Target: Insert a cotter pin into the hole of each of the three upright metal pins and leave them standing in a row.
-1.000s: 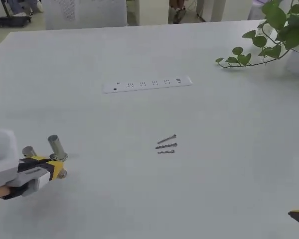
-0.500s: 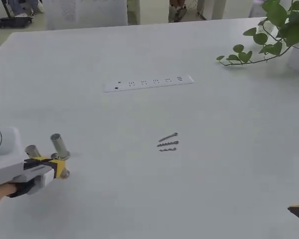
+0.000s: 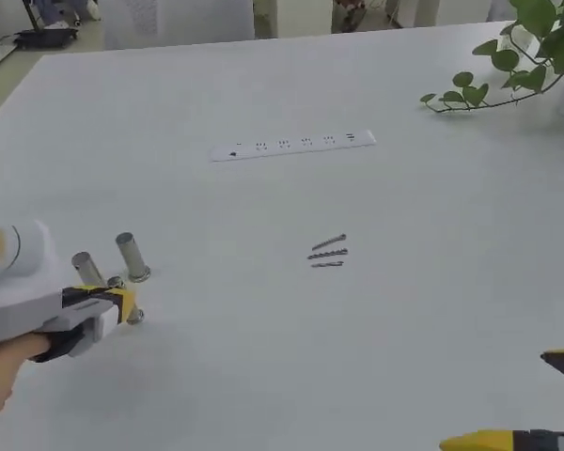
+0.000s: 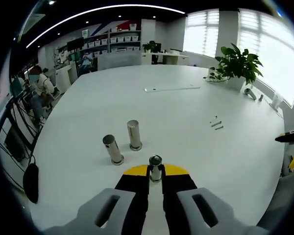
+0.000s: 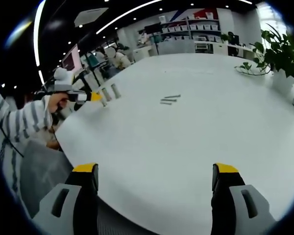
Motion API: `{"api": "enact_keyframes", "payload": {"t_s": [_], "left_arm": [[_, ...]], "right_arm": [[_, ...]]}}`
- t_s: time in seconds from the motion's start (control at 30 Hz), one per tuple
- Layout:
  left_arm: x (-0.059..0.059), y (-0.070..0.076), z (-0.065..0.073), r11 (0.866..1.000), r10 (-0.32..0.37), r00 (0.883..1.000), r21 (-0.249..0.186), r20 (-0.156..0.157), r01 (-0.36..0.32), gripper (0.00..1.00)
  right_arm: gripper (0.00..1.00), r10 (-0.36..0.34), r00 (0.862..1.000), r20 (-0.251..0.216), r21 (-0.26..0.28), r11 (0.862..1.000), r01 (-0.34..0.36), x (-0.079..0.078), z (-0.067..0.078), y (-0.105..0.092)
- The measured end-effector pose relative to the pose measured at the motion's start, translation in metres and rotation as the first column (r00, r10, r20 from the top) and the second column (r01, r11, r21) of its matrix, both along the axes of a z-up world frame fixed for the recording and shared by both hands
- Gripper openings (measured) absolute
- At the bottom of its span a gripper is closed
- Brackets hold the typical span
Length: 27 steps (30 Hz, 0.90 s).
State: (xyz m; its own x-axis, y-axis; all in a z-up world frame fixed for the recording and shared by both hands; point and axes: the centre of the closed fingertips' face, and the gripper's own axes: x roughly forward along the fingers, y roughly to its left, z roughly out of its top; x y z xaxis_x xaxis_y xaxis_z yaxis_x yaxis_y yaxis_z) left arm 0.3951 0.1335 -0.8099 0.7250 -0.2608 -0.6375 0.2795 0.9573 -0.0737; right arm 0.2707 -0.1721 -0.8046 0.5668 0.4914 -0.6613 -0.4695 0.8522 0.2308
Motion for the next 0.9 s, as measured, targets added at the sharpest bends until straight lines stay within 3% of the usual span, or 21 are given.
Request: {"api": "enact_keyframes", "payload": {"t_s": [0.27,0.33,0.5,0.9], "left_arm": [[-0.025,-0.010,-0.006,1.000,0.023,0.999,-0.012,-0.035,-0.023,0.07],[-0.029,-0.010,-0.007,0.997,0.065,0.997,-0.047,-0.050,-0.067,0.07],[-0.038,-0.013,-0.004,0.999,0.048,0.998,-0.018,-0.034,-0.048,0.07],[-0.052,-0.020,-0.005,0.994,0.108,0.994,0.010,-0.010,-0.108,0.07]], "right_arm": [[0.98,0.031,0.999,0.024,-0.007,0.999,-0.031,0.005,0.007,0.002],[0.98,0.039,0.999,0.031,-0.011,0.999,-0.039,0.006,0.008,0.003],[0.98,0.060,0.996,0.062,-0.014,0.998,-0.060,0.012,0.017,0.007],[0.98,0.107,0.987,0.117,-0.022,0.994,-0.105,0.021,0.028,0.011]]}}
